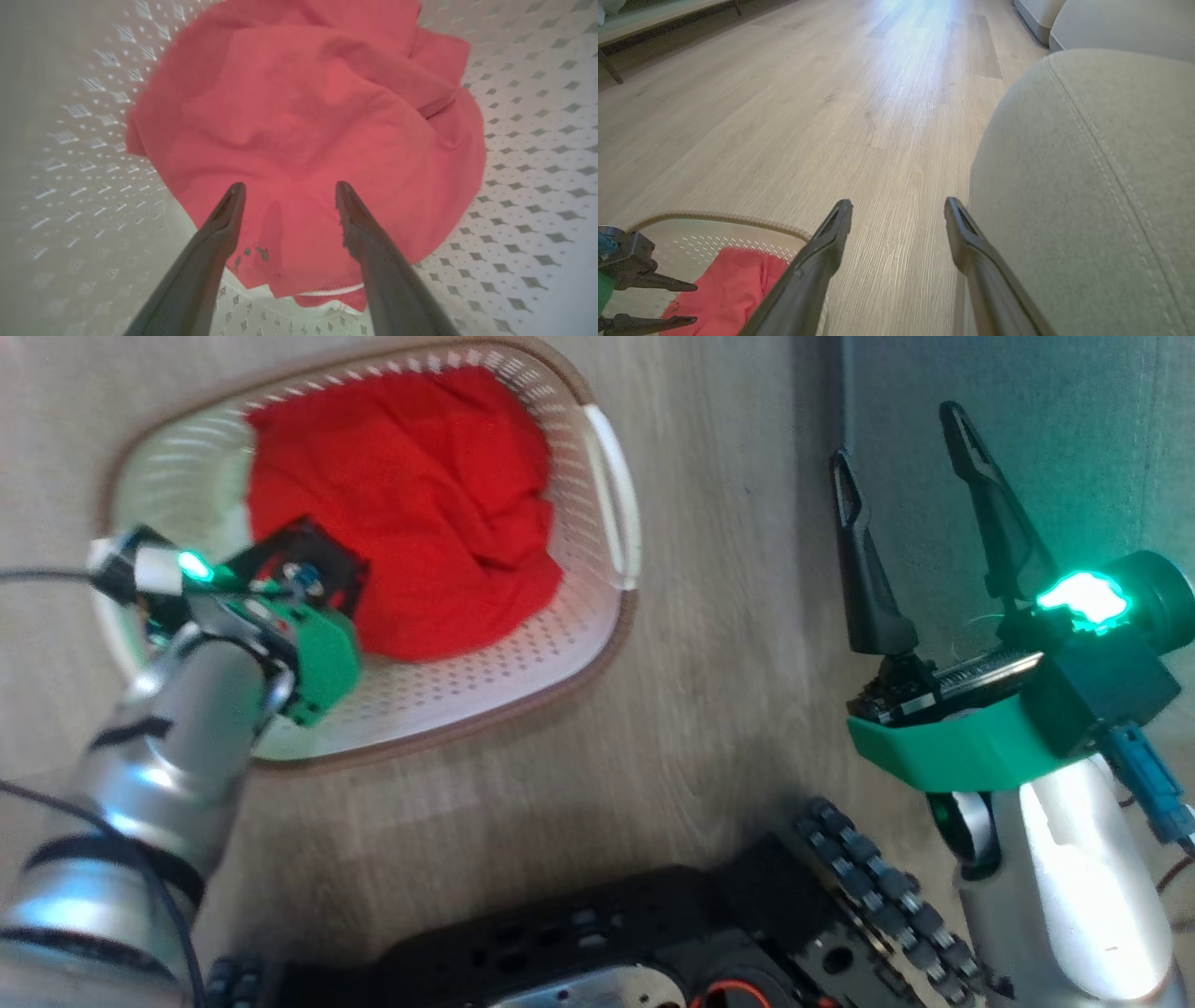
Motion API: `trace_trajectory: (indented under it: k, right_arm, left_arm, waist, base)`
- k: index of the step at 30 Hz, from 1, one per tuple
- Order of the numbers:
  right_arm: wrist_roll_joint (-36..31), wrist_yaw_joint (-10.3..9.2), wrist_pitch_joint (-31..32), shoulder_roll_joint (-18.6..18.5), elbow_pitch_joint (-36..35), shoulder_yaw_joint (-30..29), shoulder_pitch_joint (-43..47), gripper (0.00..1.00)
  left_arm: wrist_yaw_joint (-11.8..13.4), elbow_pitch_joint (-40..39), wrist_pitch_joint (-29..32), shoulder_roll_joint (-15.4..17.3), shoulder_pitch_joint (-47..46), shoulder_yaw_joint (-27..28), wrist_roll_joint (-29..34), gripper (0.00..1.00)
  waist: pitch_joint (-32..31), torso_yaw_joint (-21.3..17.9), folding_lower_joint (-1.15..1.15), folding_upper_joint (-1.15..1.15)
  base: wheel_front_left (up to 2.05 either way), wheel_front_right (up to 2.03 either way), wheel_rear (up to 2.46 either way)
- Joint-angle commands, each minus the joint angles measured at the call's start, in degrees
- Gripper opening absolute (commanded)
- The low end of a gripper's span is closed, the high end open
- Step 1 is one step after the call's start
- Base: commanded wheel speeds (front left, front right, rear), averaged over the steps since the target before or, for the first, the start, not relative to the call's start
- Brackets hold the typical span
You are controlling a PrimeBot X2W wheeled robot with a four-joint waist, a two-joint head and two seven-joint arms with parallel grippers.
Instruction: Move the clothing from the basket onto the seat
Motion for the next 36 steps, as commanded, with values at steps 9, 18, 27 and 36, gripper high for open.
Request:
trace_trajectory:
  k: [9, 18, 27, 36]
  right_arm:
    - [2.1, -0.01, -0.29, -0.07, -2.27, 3.91, 2.23, 1.0]
    - [2.04, -0.01, -0.29, -0.07, -3.53, 4.74, 4.08, 1.0]
    - [1.86, -0.01, -0.29, -0.07, -3.96, 5.34, 4.5, 1.0]
    - [1.73, -0.01, -0.29, -0.07, -4.05, 5.38, 3.71, 1.0]
  left_arm:
    - [1.49, 10.74, 3.8, 2.23, -7.68, -0.48, 1.13, 1.0]
    - [2.6, 12.35, 9.99, 2.64, -10.11, -2.14, 1.72, 1.0]
    - [2.01, 12.63, 15.95, 2.92, -9.93, -2.65, 0.77, 1.0]
    - [1.21, 12.67, 17.47, 2.82, -9.95, -2.35, -1.35, 0.0]
  waist:
    - [6.74, -5.2, -0.01, 0.0]
    - [8.29, -5.86, -0.01, 0.0]
    - [9.25, -5.55, -0.01, 0.0]
    - [9.75, -5.11, -0.01, 0.0]
  base:
    - [0.0, 0.0, 0.0]
    - [0.0, 0.0, 0.0]
    - [0.0, 0.0, 0.0]
    - [0.0, 0.0, 0.0]
